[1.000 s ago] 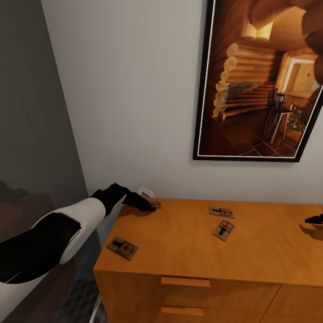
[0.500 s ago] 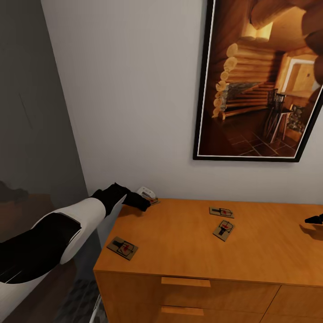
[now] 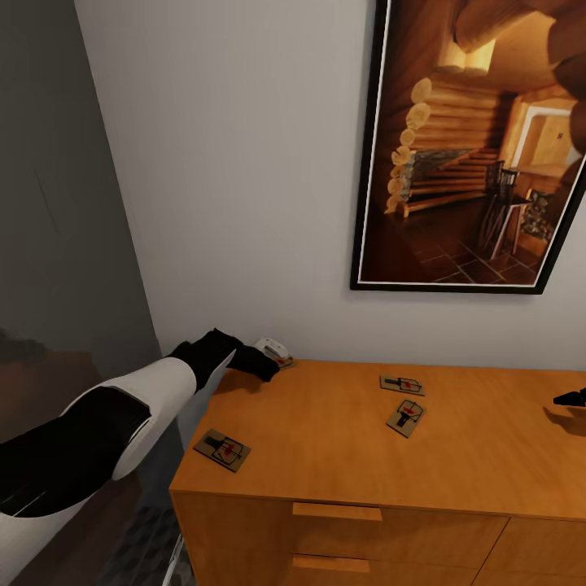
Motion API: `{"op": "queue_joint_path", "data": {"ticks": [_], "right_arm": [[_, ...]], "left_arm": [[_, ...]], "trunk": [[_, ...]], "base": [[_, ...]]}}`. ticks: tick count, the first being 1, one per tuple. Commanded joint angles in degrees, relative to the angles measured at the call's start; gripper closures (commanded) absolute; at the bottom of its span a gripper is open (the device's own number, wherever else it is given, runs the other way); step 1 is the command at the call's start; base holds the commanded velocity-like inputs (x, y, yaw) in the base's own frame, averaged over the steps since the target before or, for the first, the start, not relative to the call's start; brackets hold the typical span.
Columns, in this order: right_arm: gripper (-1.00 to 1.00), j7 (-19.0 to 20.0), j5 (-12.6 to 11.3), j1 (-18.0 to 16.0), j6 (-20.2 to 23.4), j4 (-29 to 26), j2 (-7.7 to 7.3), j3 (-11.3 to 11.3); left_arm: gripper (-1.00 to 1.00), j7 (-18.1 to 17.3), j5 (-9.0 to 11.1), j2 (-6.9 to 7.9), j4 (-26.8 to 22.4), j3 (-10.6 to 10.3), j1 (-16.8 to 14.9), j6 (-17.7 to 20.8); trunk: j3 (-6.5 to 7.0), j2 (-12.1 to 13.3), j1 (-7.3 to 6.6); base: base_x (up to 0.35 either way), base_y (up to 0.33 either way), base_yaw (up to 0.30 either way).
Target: Take the four mousetraps from the cabinet in the bathroom and place them on the bathroom floor. Make sure all four end up on the same floor surface, and ensure that at least two of them are either under or directly next to the same bathroom sink.
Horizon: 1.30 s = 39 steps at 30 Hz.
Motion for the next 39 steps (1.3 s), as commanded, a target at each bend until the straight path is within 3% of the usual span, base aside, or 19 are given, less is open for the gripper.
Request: {"op": "queue_joint_path", "data": {"ticks": [1,6,13,17,33,39], "right_arm": [[-1.00,0.37,0.59,-0.04,0.18,-0.06,-0.02,-0.21],[-1.00,0.35,0.58,-0.04,0.18,-0.06,-0.02,-0.21],[-1.00,0.35,0.59,-0.04,0.18,-0.06,-0.03,-0.21],[-1.00,0.35,0.56,-0.04,0.18,-0.06,-0.03,-0.21],[-1.00,0.35,0.52,-0.04,0.18,-0.06,-0.03,-0.21],[-1.00,0.35,0.52,-0.04,0.18,-0.06,-0.03,-0.21]], "left_arm": [[1.00,-1.00,-0.43,-0.60,-1.15,0.07,-0.03,0.67],[1.00,-4.64,-0.47,-2.08,-7.13,0.18,-0.03,6.90],[1.00,-7.05,-0.40,-2.56,-16.89,0.17,-0.03,15.11],[1.00,-7.31,-0.39,-2.75,-18.98,0.10,-0.03,17.85],[1.00,-7.36,-0.39,-2.75,-19.96,0.11,-0.03,19.21],[1.00,-7.14,-0.39,-2.75,-19.92,0.07,-0.03,19.00]], "trunk": [[-0.07,-0.03,0.00],[-0.07,-0.03,0.00],[-0.07,-0.03,0.00],[-0.07,-0.03,0.00],[-0.07,-0.03,0.00],[-0.07,-0.03,0.00]], "base": [[0.000,0.000,0.000],[0.000,0.000,0.000],[0.000,0.000,0.000],[0.000,0.000,0.000],[-0.005,0.000,0.000],[-0.218,0.000,0.000]]}}
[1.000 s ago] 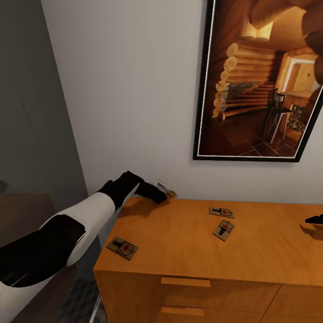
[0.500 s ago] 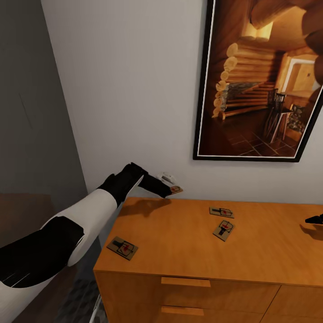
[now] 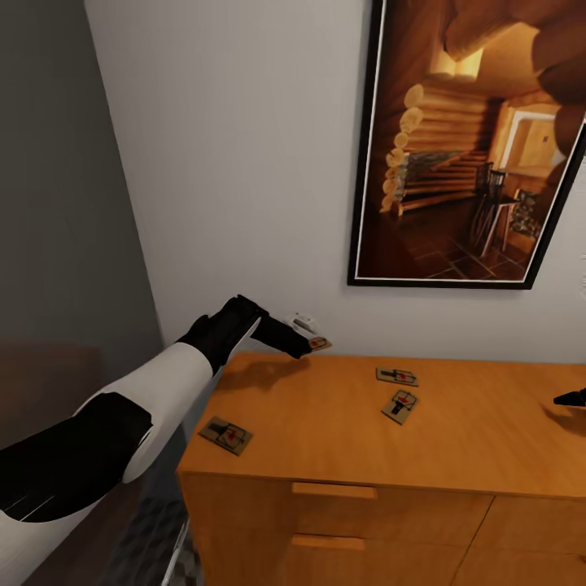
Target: Take the four mousetraps from the cabinet in the bathroom and place them on the bathroom floor. Make sure all four end up on the same floor surface, and ensure that at least two of them are either under or directly next to the same bathroom sink.
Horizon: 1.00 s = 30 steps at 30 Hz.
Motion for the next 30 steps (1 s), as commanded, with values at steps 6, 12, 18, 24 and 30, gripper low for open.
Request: {"op": "queue_joint_path", "data": {"ticks": [6,12,18,24,30], "right_arm": [[-1.00,0.31,0.58,-0.04,0.16,-0.06,0.02,-0.15],[-1.00,-0.03,0.58,-0.04,-0.30,-0.06,0.07,-0.12],[-1.00,-0.20,0.59,-0.04,-0.58,-0.06,0.15,-0.12],[-1.00,-0.18,0.61,-0.04,-0.66,-0.06,0.16,-0.12],[-1.00,-0.20,0.63,-0.04,-1.04,-0.06,0.22,-0.12]], "left_arm": [[1.00,-0.02,-0.39,0.00,0.20,-0.05,-0.05,-0.03],[1.00,0.09,-0.39,0.02,0.53,-0.05,-0.05,-0.15],[1.00,0.15,-0.43,0.14,0.74,-0.05,-0.05,-0.26],[1.00,0.18,-0.22,0.30,0.84,-0.05,-0.05,-0.29],[1.00,0.24,-0.01,0.46,1.07,-0.02,-0.05,-0.36]], "trunk": [[-0.07,-0.04,-0.03],[-0.07,-0.04,-0.03],[-0.07,-0.04,-0.03],[-0.07,-0.04,-0.03],[-0.07,-0.04,-0.03]], "base": [[-0.324,0.000,0.000],[-0.341,0.000,0.000],[-0.345,0.000,0.000],[-0.345,0.000,0.000],[-0.334,0.000,0.000]]}}
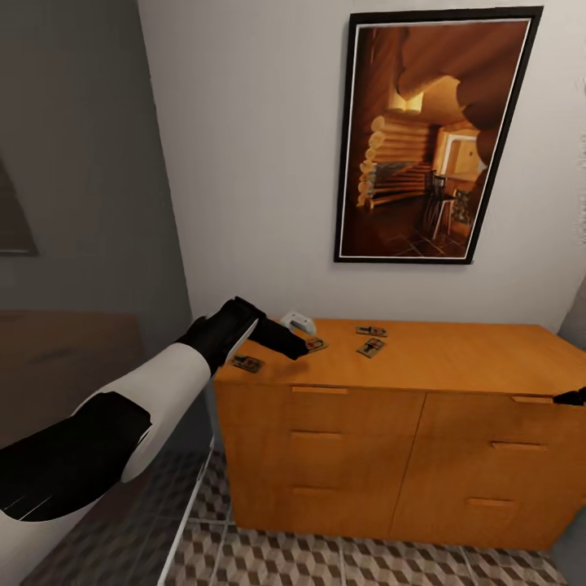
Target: Take the four mousetraps from the cabinet in the bathroom and place them on the bathroom floor. Make sure all four end up on the same floor surface, and ensure that at least two of them are either under or directly next to the same bathroom sink.
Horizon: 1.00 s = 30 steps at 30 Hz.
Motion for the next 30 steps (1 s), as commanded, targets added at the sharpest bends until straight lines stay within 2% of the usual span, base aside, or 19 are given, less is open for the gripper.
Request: {"op": "queue_joint_path", "data": {"ticks": [1,9,14,17,19,20,22,23,26,27,29,30], "right_arm": [[-1.00,0.36,0.60,-0.04,-0.09,-0.06,0.01,-0.20],[-1.00,0.51,0.59,-0.04,-0.39,-0.06,0.04,-0.21],[-1.00,0.43,0.54,-0.04,-1.13,-0.33,0.82,-0.32],[-1.00,-0.43,0.54,-0.04,-1.60,-1.09,3.76,-0.43],[-1.00,-1.40,0.54,-0.04,-1.59,-2.22,6.29,-0.47],[-1.00,-2.62,0.53,-0.04,-1.40,-4.18,9.02,-0.52],[-1.00,-3.93,0.53,-0.04,-1.05,-6.91,11.64,-0.69],[-1.00,-5.28,0.53,-0.04,-0.25,-10.17,13.98,-1.12],[-1.00,-7.22,0.53,-0.04,2.14,-15.35,16.90,-2.07],[-1.00,-8.48,0.53,-0.04,4.28,-18.71,18.85,-2.58],[-1.00,-9.73,0.53,-0.04,6.49,-21.93,21.07,-2.93],[-1.00,-11.12,0.56,-0.04,8.44,-25.08,23.51,-3.15]], "left_arm": [[1.00,-0.23,-0.25,0.03,0.21,-0.06,-0.05,0.05],[1.00,-0.16,-0.26,0.13,1.54,0.02,-0.05,-0.13],[1.00,-0.09,-0.22,0.47,1.88,0.08,-0.05,-0.18],[1.00,-0.03,-0.20,0.64,1.92,0.13,-0.05,-0.14],[1.00,0.03,-0.19,0.68,1.90,0.19,-0.05,-0.11],[1.00,0.06,-0.19,0.71,1.90,0.25,-0.05,-0.08],[1.00,0.09,-0.19,0.78,1.87,0.31,-0.05,-0.06],[1.00,0.10,-0.17,0.88,1.85,0.37,-0.05,-0.04],[1.00,0.12,-0.14,0.99,1.82,0.53,-0.05,-0.03],[1.00,0.12,-0.12,1.05,1.81,0.86,-0.05,-0.04],[1.00,0.13,-0.11,1.11,1.81,1.42,-0.05,-0.07],[1.00,0.13,-0.11,1.14,1.80,2.28,-0.05,-0.08]], "trunk": [[-0.07,-0.04,-0.03],[-0.07,-0.04,-0.03],[-0.07,-0.04,-0.03],[-0.07,-0.04,-0.03],[-0.07,-0.04,-0.03],[-0.07,-0.04,-0.03],[-0.07,-0.04,-0.03],[-0.07,-0.04,-0.03],[-0.07,-0.04,-0.03],[-0.07,-0.04,-0.03],[-0.07,-0.04,-0.03],[-0.07,-0.04,-0.03]], "base": [[-0.210,0.000,0.000],[-0.075,0.000,0.000],[-0.009,0.000,0.000],[-0.002,0.000,0.000],[-0.001,0.000,0.000],[0.000,0.000,0.000],[0.000,0.000,0.000],[0.000,0.000,0.000],[0.000,0.000,0.000],[0.000,0.000,0.000],[0.000,0.000,0.000],[0.000,0.000,0.000]]}}
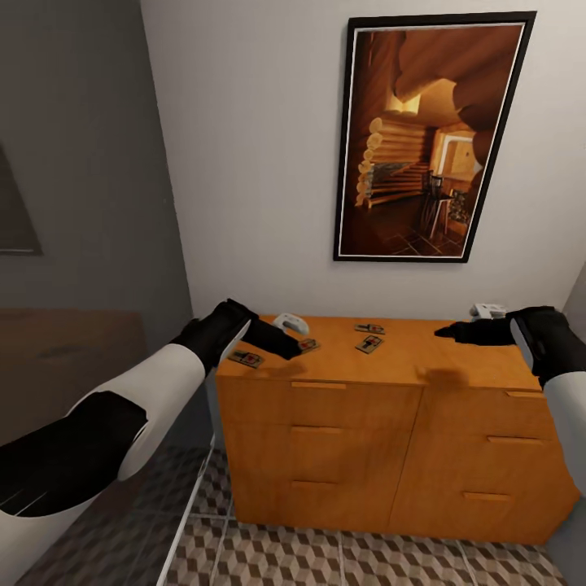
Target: Take the four mousetraps from the cabinet in the bathroom and place them on the bathroom floor. Make sure all four end up on the same floor surface, and ensure that at least two of them are either under or directly next to the same bathroom sink.
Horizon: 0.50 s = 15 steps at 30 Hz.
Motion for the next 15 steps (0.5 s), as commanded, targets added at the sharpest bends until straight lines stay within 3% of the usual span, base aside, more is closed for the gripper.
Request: {"op": "queue_joint_path", "data": {"ticks": [1,3,4,6,7,10,11,14,15], "right_arm": [[-1.00,-0.35,1.00,-0.04,0.99,-1.77,1.46,-0.33],[-1.00,-2.22,1.02,-0.04,2.40,-4.82,3.99,-0.45],[-1.00,-4.40,1.06,-0.04,3.50,-7.65,6.46,-0.52],[-1.00,-6.84,1.09,-0.04,4.38,-10.07,8.87,-0.56],[-1.00,-9.40,1.09,-0.04,5.02,-11.93,11.17,-0.61],[-1.00,-13.11,1.07,-0.04,5.52,-13.60,14.35,-0.70],[-1.00,-15.30,1.06,-0.04,5.51,-14.23,16.19,-0.74],[-1.00,-17.86,1.01,-0.04,5.35,-14.62,18.57,-0.82],[-1.00,-19.03,1.00,-0.04,5.01,-14.70,20.01,-0.97]], "left_arm": [[1.00,-0.24,-0.35,0.04,-0.09,0.42,-0.04,0.10],[1.00,-0.24,-0.35,0.08,-0.11,1.60,-0.04,0.09],[1.00,-0.24,-0.36,0.14,-0.15,2.79,-0.04,0.09],[1.00,-0.24,-0.39,0.25,-0.23,3.85,-0.04,0.07],[1.00,-0.21,-0.43,0.35,-0.28,4.66,-0.04,0.06],[1.00,-0.18,-0.48,0.44,-0.35,5.41,-0.04,0.04],[1.00,-0.13,-0.49,0.47,-0.43,5.73,-0.04,0.05],[1.00,0.41,-0.48,0.50,-0.54,6.04,-0.04,0.06],[1.00,1.29,-0.46,0.51,-0.60,6.19,-0.04,0.06]], "trunk": [[-0.07,-0.04,0.00],[-0.07,-0.04,0.00],[-0.07,-0.04,0.00],[-0.07,-0.04,0.00],[-0.07,-0.04,0.00],[-0.07,-0.04,0.00],[-0.07,-0.04,0.00],[-0.07,-0.04,0.00],[-0.07,-0.04,0.00]], "base": [[0.000,0.000,0.000],[0.000,0.000,0.000],[0.000,0.000,0.000],[0.000,0.000,0.000],[0.000,0.000,0.000],[0.000,0.000,0.000],[0.000,0.000,0.000],[0.000,0.000,0.000],[0.000,0.000,0.000]]}}
